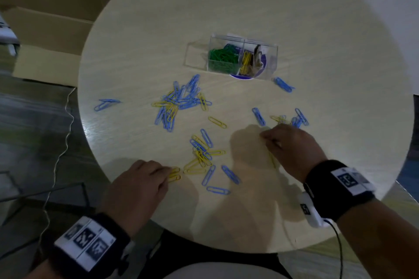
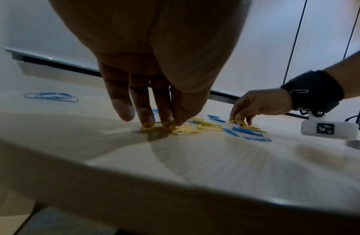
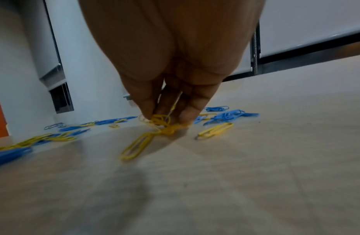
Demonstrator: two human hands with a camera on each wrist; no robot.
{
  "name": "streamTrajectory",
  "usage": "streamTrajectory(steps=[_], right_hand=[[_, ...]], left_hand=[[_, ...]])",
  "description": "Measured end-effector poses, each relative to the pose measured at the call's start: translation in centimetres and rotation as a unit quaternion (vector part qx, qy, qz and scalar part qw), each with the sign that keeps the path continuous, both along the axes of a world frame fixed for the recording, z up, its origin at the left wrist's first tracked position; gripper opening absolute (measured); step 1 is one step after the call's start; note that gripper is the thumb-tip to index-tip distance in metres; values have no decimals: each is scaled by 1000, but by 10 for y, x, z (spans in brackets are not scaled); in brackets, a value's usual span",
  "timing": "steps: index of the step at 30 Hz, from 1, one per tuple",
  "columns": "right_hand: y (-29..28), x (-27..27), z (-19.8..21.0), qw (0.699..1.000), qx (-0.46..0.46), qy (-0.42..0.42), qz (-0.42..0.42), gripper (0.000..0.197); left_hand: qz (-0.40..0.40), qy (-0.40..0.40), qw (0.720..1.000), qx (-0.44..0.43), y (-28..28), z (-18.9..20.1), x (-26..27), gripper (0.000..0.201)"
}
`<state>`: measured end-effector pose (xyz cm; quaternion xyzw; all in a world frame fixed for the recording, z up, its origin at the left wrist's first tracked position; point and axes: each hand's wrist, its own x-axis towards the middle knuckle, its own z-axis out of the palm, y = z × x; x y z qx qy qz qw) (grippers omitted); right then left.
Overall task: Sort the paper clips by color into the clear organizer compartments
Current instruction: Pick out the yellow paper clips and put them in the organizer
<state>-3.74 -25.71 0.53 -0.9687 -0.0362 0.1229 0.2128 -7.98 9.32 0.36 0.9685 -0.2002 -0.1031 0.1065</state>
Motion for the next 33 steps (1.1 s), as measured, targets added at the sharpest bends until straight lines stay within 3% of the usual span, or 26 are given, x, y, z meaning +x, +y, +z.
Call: streamTrajectory(steps=[5, 10, 16, 20, 23, 26, 30, 33], right_hand=[[1, -28, -3, 997, -71, -2, 15, 47], [7, -42, -11, 998, -54, -11, -17, 29], [10, -33, -1, 996, -72, 56, -6, 13], [13, -24, 7, 993, -77, 89, 3, 15], [11, -21, 10, 994, -47, 96, -26, 16], [3, -16, 14, 991, 23, 79, -105, 16], [-11, 5, 28, 982, 79, 2, -172, 21], [-20, 25, 40, 972, 113, -52, -199, 20]], left_hand=[[-4, 37, 999, 38, -2, 0, -11, 40], [5, 60, 997, 46, -5, 0, -6, 33], [57, 111, 992, 33, -11, 6, 13, 19], [49, 129, 990, -10, -14, 5, 22, 14], [88, 116, 985, -93, -27, 15, 42, 18], [148, 101, 957, -229, -61, 34, 87, 15], [198, 68, 911, -354, -125, 56, 170, 18], [205, 18, 896, -394, -167, 62, 216, 13]])
